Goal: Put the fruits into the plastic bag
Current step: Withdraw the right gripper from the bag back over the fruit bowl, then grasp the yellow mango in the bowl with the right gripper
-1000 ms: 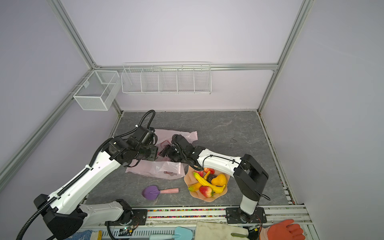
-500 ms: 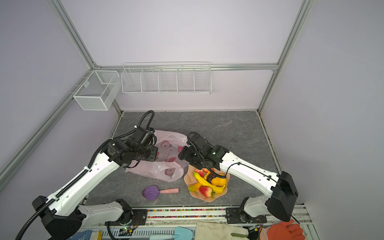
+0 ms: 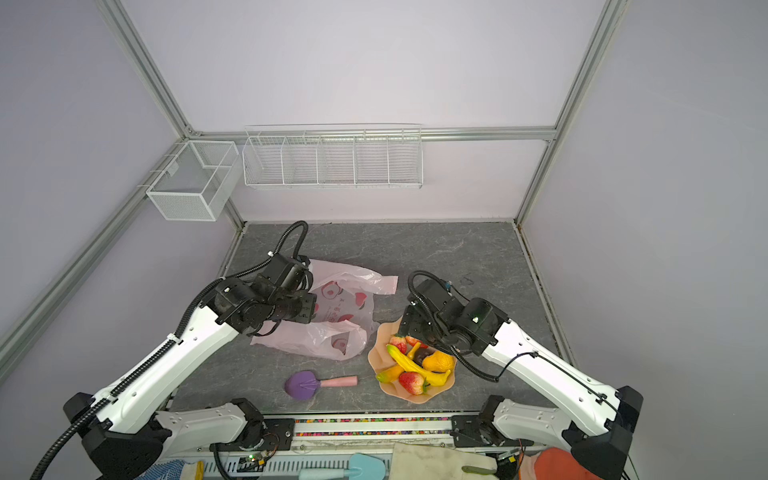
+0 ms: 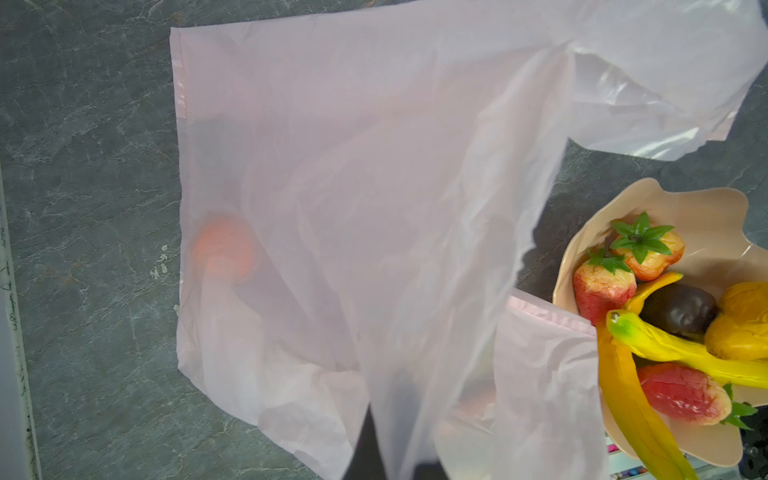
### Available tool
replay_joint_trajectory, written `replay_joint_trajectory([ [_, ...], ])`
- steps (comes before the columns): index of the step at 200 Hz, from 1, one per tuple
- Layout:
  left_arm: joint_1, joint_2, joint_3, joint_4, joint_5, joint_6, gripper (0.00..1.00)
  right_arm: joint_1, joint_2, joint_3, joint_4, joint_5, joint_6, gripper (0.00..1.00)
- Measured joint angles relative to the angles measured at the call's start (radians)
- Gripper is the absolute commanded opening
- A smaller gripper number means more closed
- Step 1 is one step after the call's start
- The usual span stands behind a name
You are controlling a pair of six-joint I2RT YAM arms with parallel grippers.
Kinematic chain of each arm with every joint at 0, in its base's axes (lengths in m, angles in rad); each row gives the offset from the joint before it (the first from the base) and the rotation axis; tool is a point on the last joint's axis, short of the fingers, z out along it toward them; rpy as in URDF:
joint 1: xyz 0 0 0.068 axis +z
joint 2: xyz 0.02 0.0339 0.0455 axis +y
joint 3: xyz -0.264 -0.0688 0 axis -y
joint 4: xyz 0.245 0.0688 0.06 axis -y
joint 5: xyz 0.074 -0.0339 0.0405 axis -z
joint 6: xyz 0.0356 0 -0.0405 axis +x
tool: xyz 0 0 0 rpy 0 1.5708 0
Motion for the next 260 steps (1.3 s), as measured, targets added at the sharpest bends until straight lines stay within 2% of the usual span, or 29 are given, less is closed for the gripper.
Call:
replay_joint_trajectory([
  [50,0.0,-0.002,-0.003,0.005,0.005,0.0,0.0,-0.023,-0.068,-0.064,-0.166,0.054,0.003,0.91],
  [119,0.0,-0.004,-0.004,0.006,0.006,0.007,0.0,-0.066,-0.061,-0.19,-0.165,0.042,-0.004,1.0],
  [260,0.0,-0.015,-0.005,0.006,0.014,0.007,0.0,-0.142,0.121,-0.266,0.016,-0.006,-0.098,0.85],
])
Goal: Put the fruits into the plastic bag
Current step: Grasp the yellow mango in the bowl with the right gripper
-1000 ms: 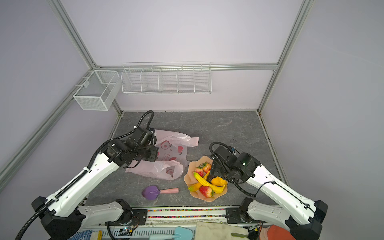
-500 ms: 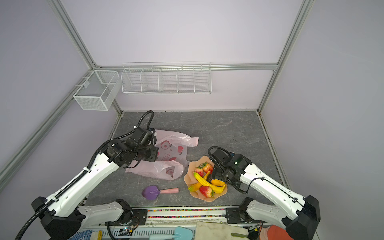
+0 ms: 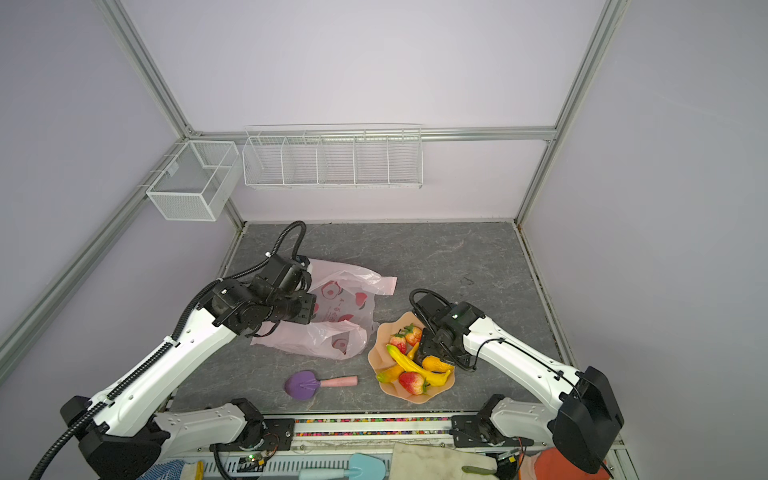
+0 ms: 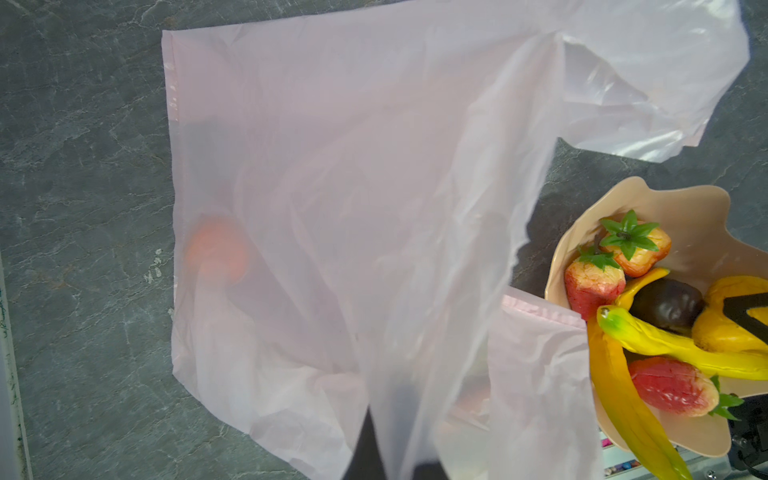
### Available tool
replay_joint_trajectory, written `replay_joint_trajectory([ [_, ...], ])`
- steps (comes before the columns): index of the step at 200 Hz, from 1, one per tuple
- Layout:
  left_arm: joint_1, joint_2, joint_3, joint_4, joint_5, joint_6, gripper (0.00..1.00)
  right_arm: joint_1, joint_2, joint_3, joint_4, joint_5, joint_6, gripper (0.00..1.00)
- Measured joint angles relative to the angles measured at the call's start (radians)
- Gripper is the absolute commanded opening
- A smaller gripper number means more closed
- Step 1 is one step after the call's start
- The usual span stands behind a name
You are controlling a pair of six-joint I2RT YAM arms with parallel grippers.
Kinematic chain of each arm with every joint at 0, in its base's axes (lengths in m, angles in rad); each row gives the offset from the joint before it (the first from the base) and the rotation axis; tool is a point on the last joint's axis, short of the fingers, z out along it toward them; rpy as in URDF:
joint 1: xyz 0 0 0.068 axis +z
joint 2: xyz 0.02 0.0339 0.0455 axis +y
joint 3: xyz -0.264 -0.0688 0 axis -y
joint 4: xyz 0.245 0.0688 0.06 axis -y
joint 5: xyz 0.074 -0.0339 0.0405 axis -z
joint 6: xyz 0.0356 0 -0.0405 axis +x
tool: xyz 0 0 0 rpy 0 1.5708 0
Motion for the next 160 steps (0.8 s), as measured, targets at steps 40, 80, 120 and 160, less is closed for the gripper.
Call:
replay_joint_trajectory([
  [40,0.0,0.0,0.0,0.0,0.007,0.0,0.0,-0.001,0.042,-0.032,0.027,-0.007,-0.019,0.79],
  [80,0.0,-0.002,-0.001,-0.001,0.006,0.0,0.0,-0.003,0.053,-0.035,0.034,-0.007,-0.03,0.7],
  [120,0.0,-0.004,-0.001,-0.001,0.006,0.0,0.0,-0.004,0.052,-0.035,0.034,-0.007,-0.037,0.6],
  [160,0.0,-0.004,-0.003,0.0,0.006,0.0,0.0,-0.004,0.043,0.001,0.021,-0.004,-0.04,0.46],
])
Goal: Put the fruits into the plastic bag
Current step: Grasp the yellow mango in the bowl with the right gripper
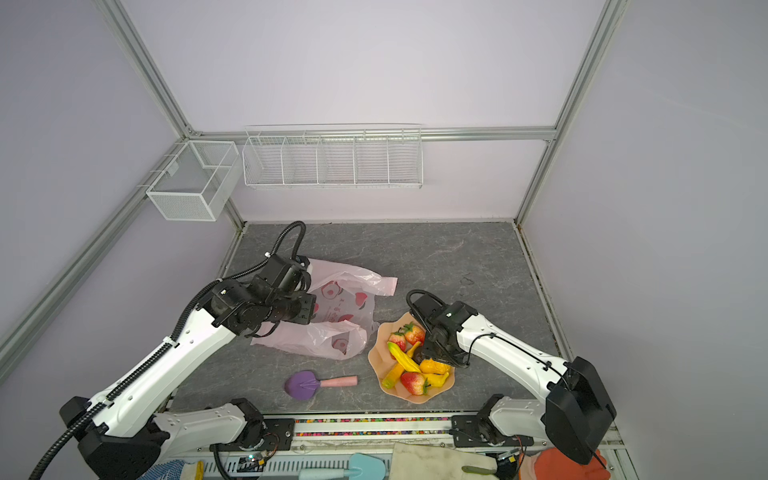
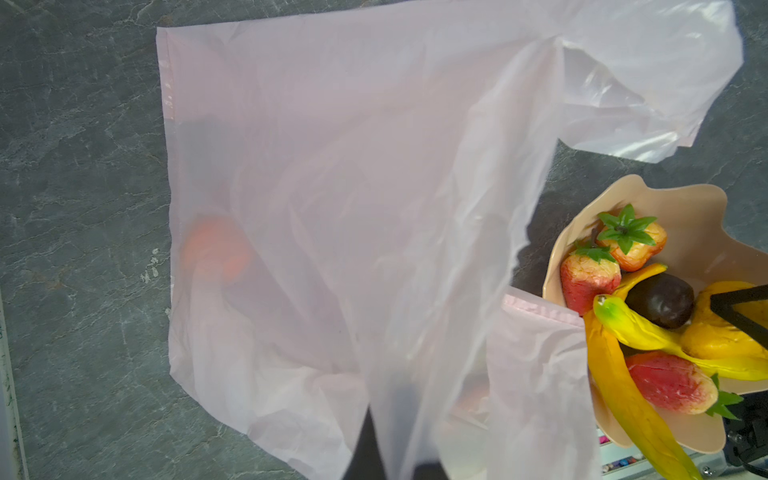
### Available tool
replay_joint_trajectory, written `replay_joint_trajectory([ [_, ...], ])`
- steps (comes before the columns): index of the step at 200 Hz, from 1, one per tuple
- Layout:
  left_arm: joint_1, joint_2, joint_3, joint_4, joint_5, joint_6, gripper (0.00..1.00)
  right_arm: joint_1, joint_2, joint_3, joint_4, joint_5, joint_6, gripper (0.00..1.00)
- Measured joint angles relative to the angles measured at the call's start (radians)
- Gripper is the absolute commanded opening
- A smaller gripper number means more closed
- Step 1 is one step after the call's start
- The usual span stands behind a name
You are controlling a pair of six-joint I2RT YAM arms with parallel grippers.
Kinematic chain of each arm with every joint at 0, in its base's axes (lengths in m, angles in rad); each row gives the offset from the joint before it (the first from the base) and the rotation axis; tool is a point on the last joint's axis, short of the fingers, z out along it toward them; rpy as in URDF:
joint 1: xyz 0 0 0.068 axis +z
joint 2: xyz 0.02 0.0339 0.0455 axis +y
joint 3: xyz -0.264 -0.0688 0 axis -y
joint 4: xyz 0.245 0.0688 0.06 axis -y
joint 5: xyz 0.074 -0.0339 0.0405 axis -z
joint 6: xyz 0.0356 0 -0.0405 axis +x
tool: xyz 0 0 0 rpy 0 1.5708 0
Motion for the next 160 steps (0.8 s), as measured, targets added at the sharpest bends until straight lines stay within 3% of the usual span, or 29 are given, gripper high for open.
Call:
replay_joint_trajectory([
  [108,0.0,0.0,-0.004,0.003,0.001,0.011,0.0,-0.008,-0.027,0.123,-0.021,0.003,-0.001,0.39],
  [160,0.0,0.005,-0.006,0.009,0.01,0.024,0.0,-0.034,-0.061,0.105,0.136,-0.057,0.049,0.36],
])
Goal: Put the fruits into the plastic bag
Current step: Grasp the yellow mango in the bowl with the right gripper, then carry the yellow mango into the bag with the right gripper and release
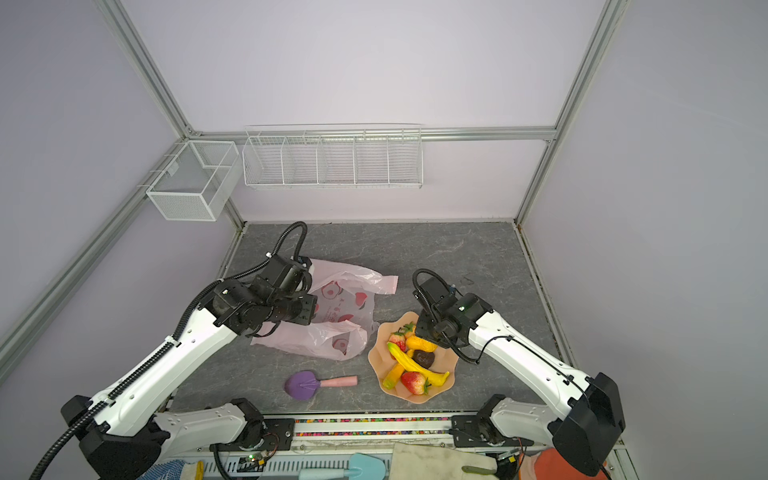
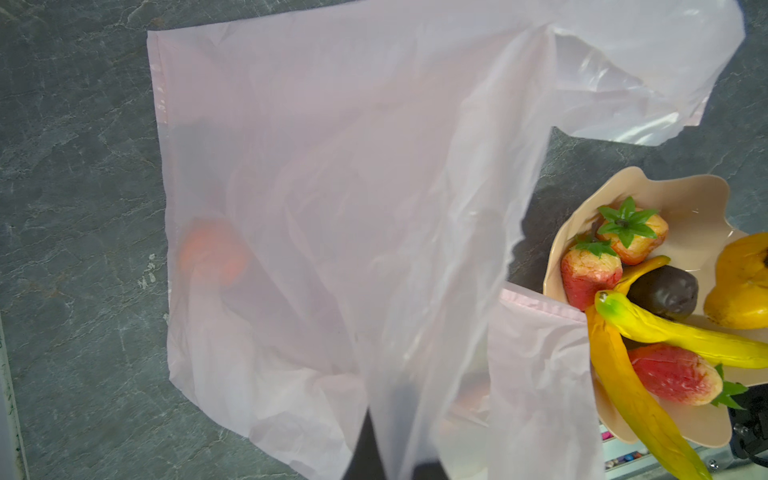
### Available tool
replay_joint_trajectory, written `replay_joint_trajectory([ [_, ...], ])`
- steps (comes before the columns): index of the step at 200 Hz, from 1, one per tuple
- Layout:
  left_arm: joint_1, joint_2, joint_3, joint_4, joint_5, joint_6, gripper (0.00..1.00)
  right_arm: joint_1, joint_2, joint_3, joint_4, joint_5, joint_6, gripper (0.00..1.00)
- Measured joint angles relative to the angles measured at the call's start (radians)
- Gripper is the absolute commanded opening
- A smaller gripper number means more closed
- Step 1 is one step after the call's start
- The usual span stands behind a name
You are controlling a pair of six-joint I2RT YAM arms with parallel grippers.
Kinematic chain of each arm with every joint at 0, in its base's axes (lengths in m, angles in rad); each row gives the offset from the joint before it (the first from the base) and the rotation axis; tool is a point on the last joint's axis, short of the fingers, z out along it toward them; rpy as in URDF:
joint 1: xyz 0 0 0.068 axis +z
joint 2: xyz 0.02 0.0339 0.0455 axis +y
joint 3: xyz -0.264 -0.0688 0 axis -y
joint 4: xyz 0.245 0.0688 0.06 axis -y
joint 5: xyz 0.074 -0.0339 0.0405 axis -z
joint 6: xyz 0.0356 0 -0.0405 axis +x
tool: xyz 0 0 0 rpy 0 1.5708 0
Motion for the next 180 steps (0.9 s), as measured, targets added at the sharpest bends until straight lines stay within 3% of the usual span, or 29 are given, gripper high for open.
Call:
replay_joint_trajectory([
  [112,0.0,0.005,0.0,0.003,0.009,0.002,0.0,-0.01,0.226,0.005,0.436,-0.217,0.15,0.29],
  [180,0.0,0.01,0.0,0.01,0.029,0.002,0.0,0.055,0.329,0.016,0.624,-0.274,0.249,0.27],
])
